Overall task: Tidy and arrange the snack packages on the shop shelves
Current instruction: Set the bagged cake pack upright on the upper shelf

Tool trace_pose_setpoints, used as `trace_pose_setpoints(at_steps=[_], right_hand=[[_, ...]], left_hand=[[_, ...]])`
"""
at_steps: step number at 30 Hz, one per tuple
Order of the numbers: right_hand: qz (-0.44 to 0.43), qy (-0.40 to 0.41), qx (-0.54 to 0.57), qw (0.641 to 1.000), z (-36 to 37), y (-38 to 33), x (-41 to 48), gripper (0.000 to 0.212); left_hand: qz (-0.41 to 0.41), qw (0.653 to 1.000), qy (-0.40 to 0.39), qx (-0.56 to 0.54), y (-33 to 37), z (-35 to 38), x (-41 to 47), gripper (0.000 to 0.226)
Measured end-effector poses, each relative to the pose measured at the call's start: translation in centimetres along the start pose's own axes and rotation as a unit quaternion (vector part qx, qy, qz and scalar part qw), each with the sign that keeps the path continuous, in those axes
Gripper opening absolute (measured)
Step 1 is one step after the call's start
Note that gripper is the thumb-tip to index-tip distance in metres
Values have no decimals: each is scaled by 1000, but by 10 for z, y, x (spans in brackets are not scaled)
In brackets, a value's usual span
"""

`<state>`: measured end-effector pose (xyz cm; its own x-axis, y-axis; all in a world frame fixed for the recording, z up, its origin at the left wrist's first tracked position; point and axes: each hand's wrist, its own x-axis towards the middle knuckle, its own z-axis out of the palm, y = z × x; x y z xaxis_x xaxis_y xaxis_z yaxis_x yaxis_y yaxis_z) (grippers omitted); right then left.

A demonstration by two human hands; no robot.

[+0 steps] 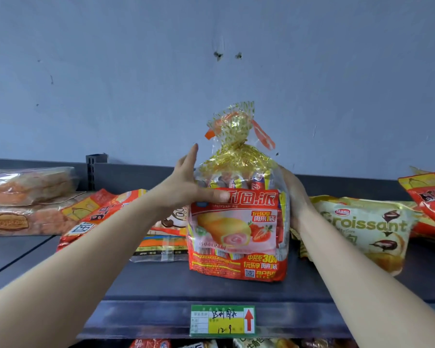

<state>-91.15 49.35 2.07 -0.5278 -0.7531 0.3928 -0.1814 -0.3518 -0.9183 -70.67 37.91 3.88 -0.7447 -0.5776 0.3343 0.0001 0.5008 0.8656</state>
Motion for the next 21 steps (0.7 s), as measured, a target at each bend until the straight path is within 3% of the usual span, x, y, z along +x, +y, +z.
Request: trace_pose_setpoints(at_steps=[3, 6, 9, 11, 13, 15, 17, 19, 21], right_hand=[[-31, -31, -6, 999, 0, -4, -2, 35], [-6, -38, 14, 999, 0, -5, 2, 44], [50, -28, 38, 998, -3, -1, 13, 66], [79, 38, 73, 994, -6, 1, 23, 70], [118, 125, 118, 978, -9, 10, 35, 57], [162, 162, 132, 964, -9, 23, 46, 33], [207, 166, 61, 962, -7, 40, 56, 18], [244, 127, -16, 961, -5, 50, 57, 28], [262, 95, -80, 957, -5, 55, 55, 34]], left_hand=[[6, 999, -7, 42, 19, 1, 9, 134], [20, 997, -43, 68, 30, 2, 16, 93], [1, 995, -37, 97, 28, -2, 21, 92], [-21, 990, -17, 141, 25, -7, 22, 94], [-29, 984, -5, 178, 23, -15, 19, 86], [-29, 983, 7, 179, 19, -21, 14, 76], [-32, 985, 20, 167, 12, -30, 8, 72], [-43, 988, 34, 146, 1, -43, 1, 76], [-55, 990, 50, 118, -11, -55, -5, 97]])
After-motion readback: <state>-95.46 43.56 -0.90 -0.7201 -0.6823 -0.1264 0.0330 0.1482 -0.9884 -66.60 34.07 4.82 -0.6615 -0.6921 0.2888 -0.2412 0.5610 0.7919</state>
